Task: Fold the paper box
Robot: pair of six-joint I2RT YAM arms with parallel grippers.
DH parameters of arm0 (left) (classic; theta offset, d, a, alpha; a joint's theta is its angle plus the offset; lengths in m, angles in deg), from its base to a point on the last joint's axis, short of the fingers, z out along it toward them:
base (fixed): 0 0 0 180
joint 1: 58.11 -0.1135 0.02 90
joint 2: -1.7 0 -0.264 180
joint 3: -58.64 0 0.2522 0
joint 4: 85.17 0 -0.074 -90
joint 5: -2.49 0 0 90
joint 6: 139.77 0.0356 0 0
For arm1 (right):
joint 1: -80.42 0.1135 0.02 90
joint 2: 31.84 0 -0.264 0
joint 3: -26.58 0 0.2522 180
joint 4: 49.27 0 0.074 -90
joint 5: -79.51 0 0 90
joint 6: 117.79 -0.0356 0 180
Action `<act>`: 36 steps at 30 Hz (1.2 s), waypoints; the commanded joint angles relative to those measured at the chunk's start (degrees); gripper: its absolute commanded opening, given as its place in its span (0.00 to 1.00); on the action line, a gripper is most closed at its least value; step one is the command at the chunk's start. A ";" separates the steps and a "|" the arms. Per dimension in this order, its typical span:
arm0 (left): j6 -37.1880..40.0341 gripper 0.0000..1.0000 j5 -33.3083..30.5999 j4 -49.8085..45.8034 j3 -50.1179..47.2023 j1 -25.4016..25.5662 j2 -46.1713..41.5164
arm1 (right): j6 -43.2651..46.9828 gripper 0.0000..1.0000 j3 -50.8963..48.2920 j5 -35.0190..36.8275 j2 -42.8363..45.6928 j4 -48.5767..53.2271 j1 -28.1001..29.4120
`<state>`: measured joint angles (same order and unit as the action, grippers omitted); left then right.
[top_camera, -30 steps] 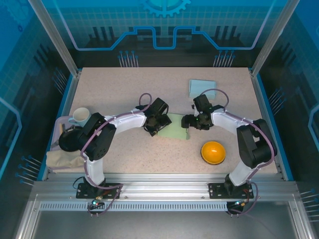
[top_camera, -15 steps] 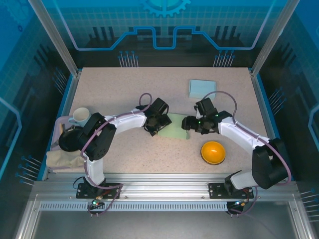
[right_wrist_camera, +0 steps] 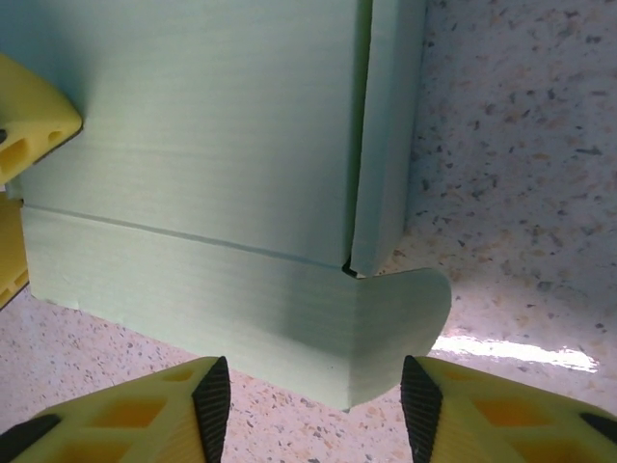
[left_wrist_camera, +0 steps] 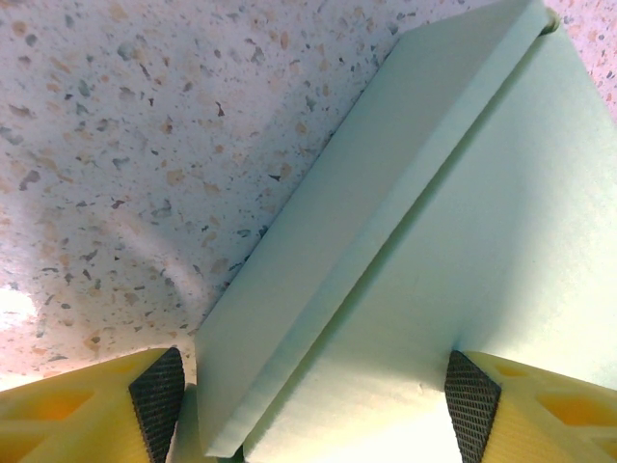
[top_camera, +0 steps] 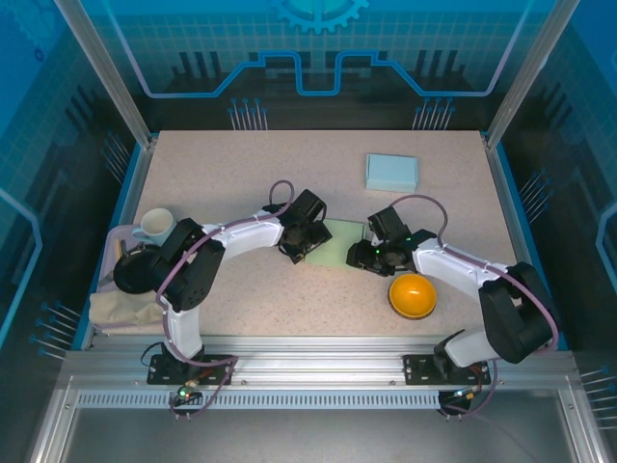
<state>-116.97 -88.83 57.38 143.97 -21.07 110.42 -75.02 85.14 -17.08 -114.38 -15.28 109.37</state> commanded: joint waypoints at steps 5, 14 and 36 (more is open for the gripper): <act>0.13 0.75 -1.89 -1.98 -0.48 0.26 1.31 | 0.04 0.49 0.03 -0.82 -1.14 -1.73 0.91; 0.05 0.75 -1.95 -2.16 -0.40 0.23 1.75 | 3.10 0.48 1.08 -2.97 -4.10 -3.02 1.19; -0.30 0.74 -1.88 -1.79 -0.56 0.27 2.45 | 9.39 0.35 0.41 2.65 -5.59 -5.20 1.55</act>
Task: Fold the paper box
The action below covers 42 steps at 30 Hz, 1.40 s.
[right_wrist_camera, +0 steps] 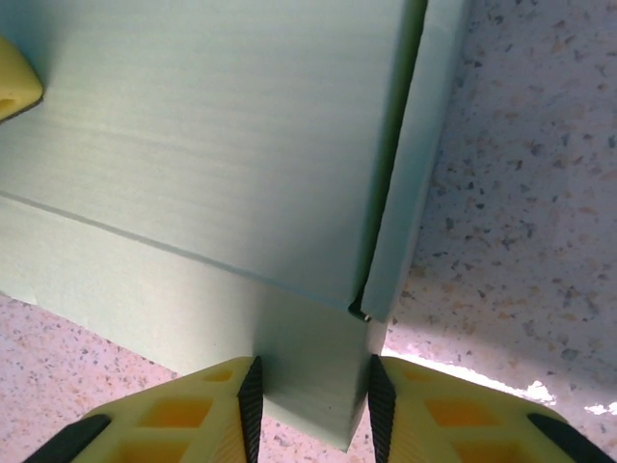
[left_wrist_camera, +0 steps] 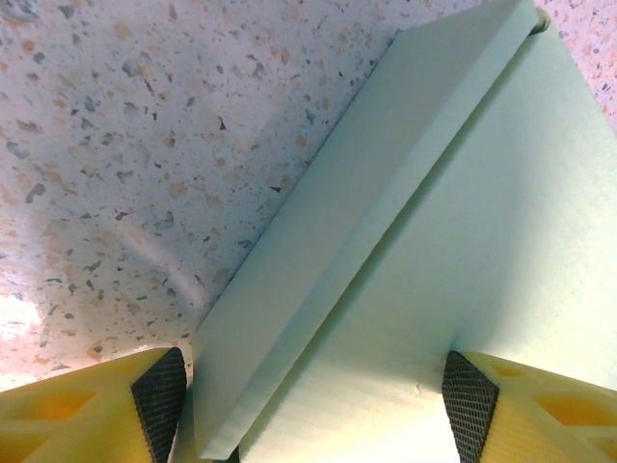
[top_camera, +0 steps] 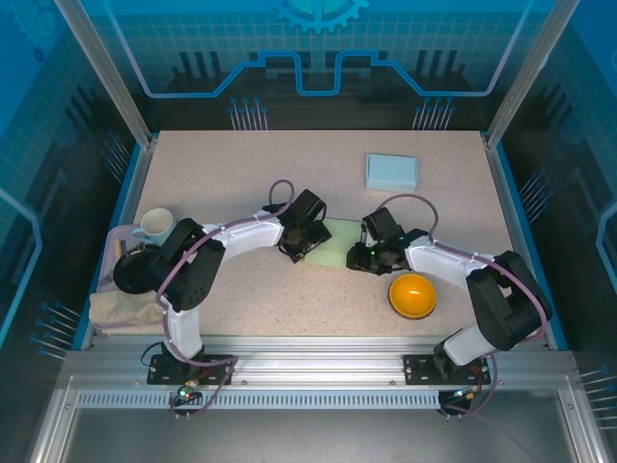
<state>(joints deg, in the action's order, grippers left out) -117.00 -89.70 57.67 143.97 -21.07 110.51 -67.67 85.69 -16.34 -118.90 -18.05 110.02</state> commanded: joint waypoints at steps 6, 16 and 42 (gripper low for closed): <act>-0.17 0.73 -0.87 -1.93 -0.41 0.26 3.02 | 5.06 0.34 -3.72 4.87 -1.36 -7.61 1.20; -0.12 0.72 0.13 -1.67 -0.30 0.26 4.13 | 11.22 0.27 -9.48 11.91 -1.00 -19.87 3.39; 2.19 0.72 5.26 -1.14 -2.24 3.70 3.69 | 14.03 0.33 -9.69 8.75 -10.22 -42.92 -3.64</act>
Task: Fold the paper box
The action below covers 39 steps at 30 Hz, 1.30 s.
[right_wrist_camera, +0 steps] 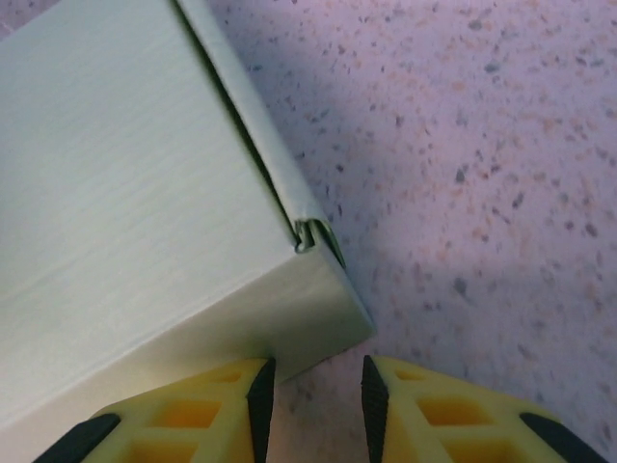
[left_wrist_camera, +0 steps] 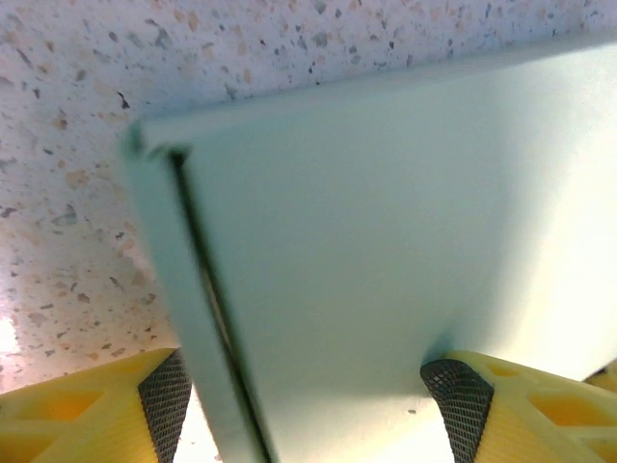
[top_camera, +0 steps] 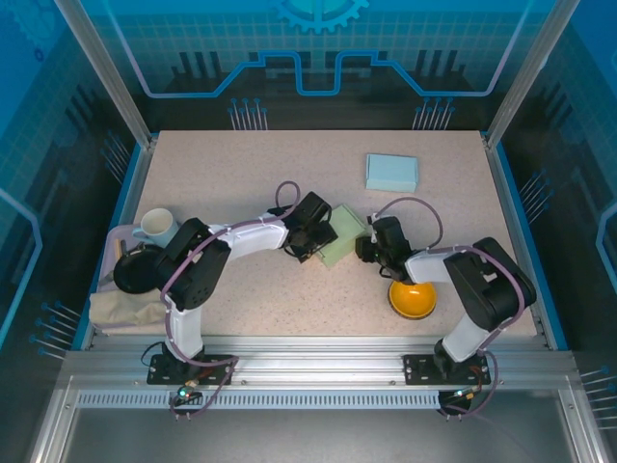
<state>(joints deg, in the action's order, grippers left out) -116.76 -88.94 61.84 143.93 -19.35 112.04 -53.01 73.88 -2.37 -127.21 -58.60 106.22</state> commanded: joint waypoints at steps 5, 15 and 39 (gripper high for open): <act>3.11 0.74 5.74 -5.68 -1.41 2.36 0.76 | -3.49 0.34 5.49 -9.84 -2.36 3.20 -1.25; 8.82 0.84 2.01 -8.11 -2.80 2.24 -9.09 | -8.34 0.35 15.08 -19.79 -3.48 21.61 -7.08; 47.39 0.82 11.02 -5.56 16.33 -10.23 4.78 | -11.71 0.00 24.11 -31.19 -10.94 31.40 -14.14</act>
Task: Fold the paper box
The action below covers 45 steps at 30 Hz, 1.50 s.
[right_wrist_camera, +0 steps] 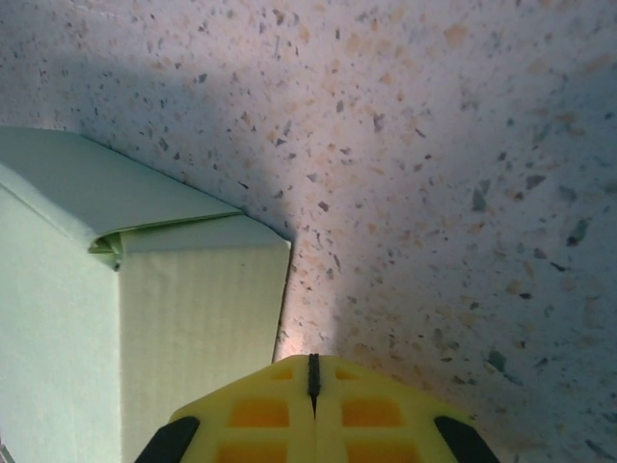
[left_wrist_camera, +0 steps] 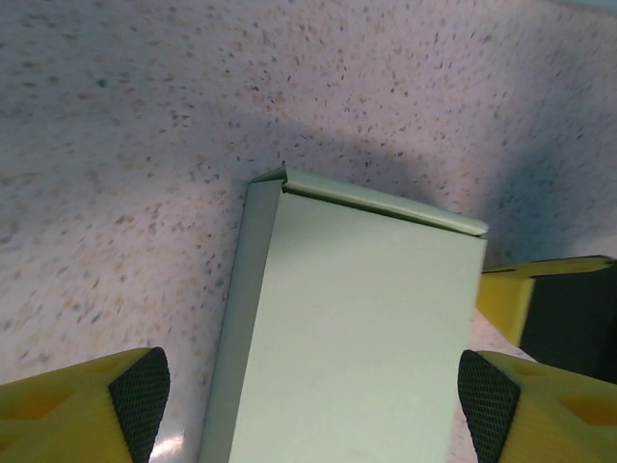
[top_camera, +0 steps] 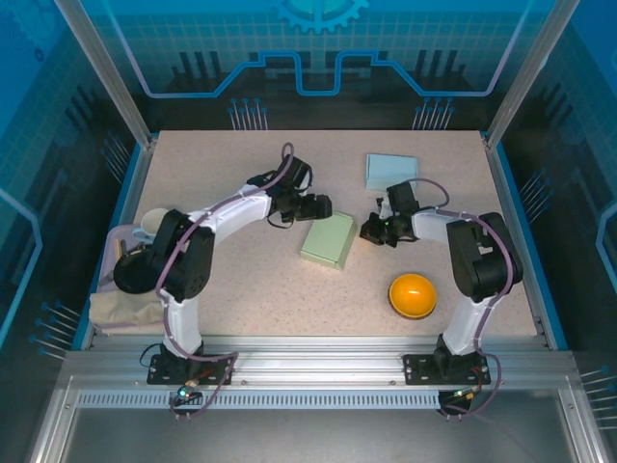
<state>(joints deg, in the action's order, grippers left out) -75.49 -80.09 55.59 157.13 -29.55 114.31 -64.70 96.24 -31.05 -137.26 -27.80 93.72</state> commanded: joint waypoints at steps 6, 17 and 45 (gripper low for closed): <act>5.01 0.81 5.16 2.01 5.04 -0.35 6.74 | 1.64 0.00 3.85 -4.88 -3.65 1.34 -2.70; 4.87 0.78 9.35 1.37 9.42 1.82 13.26 | 2.88 0.00 7.27 -9.83 -9.09 1.15 -2.50; -8.34 0.78 13.49 2.64 10.48 1.69 11.03 | -0.45 0.00 3.25 -9.03 -4.69 0.33 -5.35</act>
<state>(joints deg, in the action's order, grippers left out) -81.19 -72.55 57.71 168.93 -27.50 129.48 -64.31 101.47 -40.49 -144.04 -28.17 88.71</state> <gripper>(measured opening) 0.774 0.044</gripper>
